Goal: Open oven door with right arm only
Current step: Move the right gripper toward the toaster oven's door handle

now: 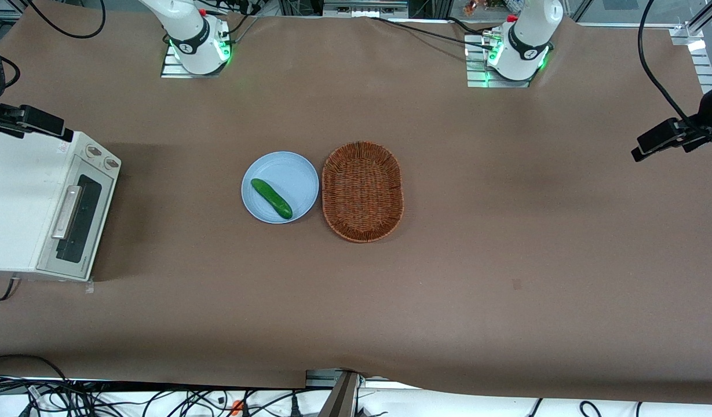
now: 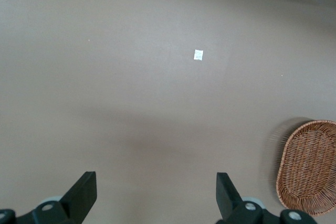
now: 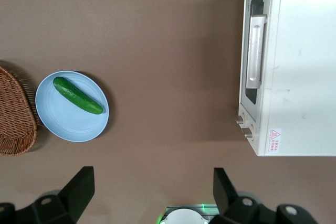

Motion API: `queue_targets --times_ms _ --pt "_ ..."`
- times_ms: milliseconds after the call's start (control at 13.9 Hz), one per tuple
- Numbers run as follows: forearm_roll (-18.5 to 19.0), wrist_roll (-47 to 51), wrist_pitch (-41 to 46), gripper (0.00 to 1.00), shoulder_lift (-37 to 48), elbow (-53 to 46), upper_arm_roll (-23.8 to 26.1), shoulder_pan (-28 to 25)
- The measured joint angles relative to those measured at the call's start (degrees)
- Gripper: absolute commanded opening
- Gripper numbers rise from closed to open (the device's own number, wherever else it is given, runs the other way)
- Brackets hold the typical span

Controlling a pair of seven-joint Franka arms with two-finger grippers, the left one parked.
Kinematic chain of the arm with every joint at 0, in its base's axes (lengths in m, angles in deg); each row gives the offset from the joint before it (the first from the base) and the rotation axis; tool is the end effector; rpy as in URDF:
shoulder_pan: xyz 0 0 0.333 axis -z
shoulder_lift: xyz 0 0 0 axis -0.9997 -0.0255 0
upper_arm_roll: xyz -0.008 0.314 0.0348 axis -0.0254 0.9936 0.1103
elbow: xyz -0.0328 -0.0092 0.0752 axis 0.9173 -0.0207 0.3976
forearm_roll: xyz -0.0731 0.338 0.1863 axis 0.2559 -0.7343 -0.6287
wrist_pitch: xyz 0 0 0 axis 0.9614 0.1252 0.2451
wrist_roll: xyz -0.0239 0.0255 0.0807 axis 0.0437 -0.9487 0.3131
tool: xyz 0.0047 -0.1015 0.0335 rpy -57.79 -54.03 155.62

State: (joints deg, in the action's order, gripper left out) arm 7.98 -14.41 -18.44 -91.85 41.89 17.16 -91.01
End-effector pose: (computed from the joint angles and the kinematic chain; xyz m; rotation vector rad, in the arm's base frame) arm 0.5748 -0.0249 0.6220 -3.0670 0.1480 0.2311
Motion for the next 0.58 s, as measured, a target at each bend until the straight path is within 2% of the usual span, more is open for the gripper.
queue_targets --times_ms 577 --pt "0.4 0.0 0.6 1.0 -0.7 0.1 0.0 0.2"
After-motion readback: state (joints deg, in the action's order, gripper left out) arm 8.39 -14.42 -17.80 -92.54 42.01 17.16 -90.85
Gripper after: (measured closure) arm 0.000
